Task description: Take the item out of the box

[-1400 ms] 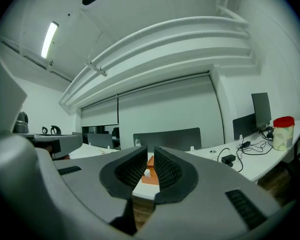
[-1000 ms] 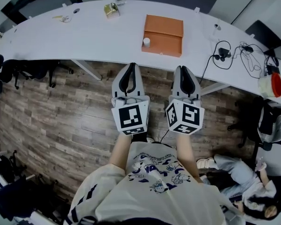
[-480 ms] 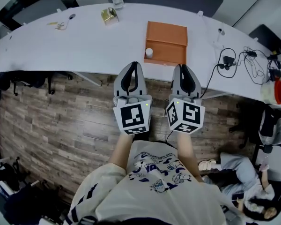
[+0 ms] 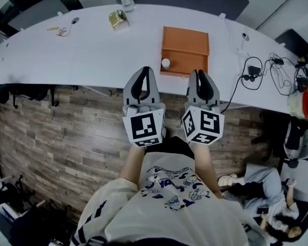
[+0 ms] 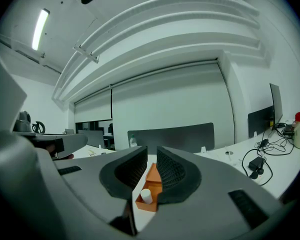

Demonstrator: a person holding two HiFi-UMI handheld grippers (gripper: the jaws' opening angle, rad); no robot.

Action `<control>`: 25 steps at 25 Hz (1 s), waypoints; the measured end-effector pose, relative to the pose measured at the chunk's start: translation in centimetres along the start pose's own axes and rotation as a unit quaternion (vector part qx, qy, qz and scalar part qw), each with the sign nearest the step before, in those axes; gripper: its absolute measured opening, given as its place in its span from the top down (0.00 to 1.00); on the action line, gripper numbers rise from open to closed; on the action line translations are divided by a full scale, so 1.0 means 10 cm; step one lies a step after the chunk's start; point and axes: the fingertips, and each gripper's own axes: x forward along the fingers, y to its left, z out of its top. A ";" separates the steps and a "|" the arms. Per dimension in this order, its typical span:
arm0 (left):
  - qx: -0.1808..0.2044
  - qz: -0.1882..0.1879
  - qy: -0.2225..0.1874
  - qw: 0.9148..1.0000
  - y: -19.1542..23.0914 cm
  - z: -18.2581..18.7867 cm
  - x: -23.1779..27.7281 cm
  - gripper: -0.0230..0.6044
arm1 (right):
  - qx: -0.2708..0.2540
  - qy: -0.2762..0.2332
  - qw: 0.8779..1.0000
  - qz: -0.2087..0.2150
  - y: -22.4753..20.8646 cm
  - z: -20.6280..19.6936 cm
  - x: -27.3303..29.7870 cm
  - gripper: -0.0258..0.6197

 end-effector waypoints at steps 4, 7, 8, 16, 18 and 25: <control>-0.003 0.002 0.005 1.000 0.07 -0.03 0.07 0.93 | -0.002 0.010 1.000 0.004 0.04 -0.04 0.11 0.87; -0.004 0.004 0.008 1.000 0.12 -0.06 0.12 0.93 | -0.001 0.017 1.000 0.003 0.05 -0.08 0.16 0.87; -0.005 0.005 0.009 1.000 0.13 -0.06 0.13 0.93 | 0.000 0.019 1.000 0.004 0.05 -0.09 0.18 0.87; -0.010 0.013 0.027 1.000 0.25 -0.20 0.23 0.93 | 0.000 0.040 0.999 0.009 0.07 -0.20 0.35 0.87; -0.012 0.015 0.032 0.999 0.27 -0.23 0.27 0.93 | -0.001 0.045 0.999 0.009 0.06 -0.24 0.41 0.87; -0.017 0.028 0.045 0.998 0.35 -0.33 0.50 0.93 | -0.008 0.068 0.997 0.022 0.02 -0.33 0.70 0.87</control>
